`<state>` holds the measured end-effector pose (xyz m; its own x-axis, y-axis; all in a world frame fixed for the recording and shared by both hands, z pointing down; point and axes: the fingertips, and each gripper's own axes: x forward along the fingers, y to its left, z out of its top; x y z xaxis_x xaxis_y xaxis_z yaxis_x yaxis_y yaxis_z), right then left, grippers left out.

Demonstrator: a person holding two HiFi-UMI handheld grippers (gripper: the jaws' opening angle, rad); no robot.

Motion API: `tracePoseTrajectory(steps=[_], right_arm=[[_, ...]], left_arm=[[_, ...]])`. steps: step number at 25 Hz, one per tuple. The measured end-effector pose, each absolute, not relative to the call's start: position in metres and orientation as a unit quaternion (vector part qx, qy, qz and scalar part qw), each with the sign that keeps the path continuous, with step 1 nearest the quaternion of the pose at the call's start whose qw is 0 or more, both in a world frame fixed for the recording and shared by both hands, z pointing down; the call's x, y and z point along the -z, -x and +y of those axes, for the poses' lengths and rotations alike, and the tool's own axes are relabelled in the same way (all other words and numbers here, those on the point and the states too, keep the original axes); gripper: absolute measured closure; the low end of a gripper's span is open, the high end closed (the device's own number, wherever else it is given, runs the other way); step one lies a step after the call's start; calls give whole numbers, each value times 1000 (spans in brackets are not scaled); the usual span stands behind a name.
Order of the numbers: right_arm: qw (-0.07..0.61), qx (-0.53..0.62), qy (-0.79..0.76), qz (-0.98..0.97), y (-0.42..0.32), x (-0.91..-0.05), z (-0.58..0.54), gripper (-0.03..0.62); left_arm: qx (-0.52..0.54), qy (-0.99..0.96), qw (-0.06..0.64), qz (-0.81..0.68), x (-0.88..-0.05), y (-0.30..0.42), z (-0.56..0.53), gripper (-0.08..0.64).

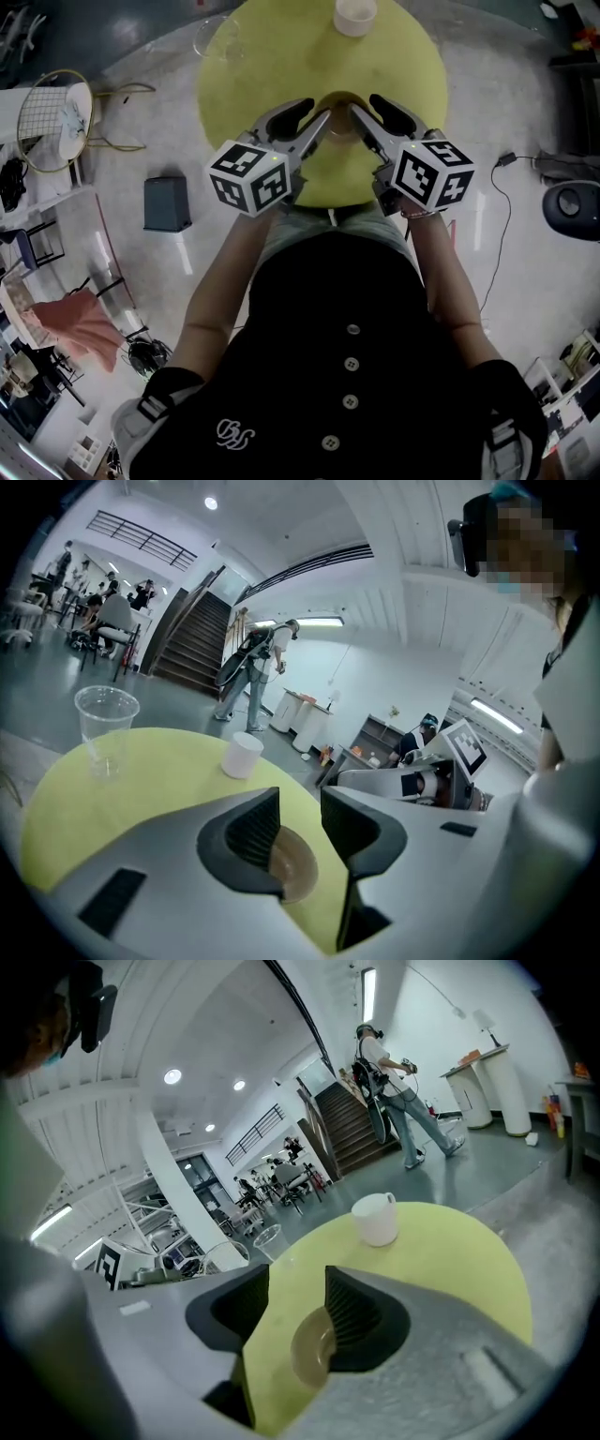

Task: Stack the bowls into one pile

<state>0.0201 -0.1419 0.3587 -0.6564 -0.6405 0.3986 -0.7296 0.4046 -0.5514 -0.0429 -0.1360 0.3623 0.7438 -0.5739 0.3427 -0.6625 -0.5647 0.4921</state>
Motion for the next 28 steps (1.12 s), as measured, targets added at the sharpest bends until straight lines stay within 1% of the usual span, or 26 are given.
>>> tracePoseTrajectory(steps=[2, 4, 8, 13, 17, 19, 22, 28], right_arm=[[62, -347, -408, -842, -22, -349, -144, 421], [66, -334, -407, -847, -20, -342, -145, 460], [76, -323, -397, -856, -13, -334, -139, 493], [75, -298, -383, -871, -3, -322, -135, 585], [44, -298, -356, -885, -6, -308, -127, 588], [32, -299, -346, -889, -6, -302, -124, 588], [28, -297, -337, -893, -6, -298, -122, 588], [25, -290, -309, -906, -8, -294, -113, 588]], left_arm=[[-67, -887, 298, -347, -354, 42, -139, 425], [-63, -894, 287, -338, -346, 43, -141, 426], [-56, -906, 275, -316, -333, 36, -140, 426], [-46, -910, 276, -305, -329, 35, -139, 426], [-29, -911, 272, -307, -324, 30, -135, 428], [-15, -911, 269, -311, -321, 31, -134, 453], [-5, -913, 261, -313, -316, 30, -133, 486], [-3, -918, 256, -302, -314, 22, -124, 514]])
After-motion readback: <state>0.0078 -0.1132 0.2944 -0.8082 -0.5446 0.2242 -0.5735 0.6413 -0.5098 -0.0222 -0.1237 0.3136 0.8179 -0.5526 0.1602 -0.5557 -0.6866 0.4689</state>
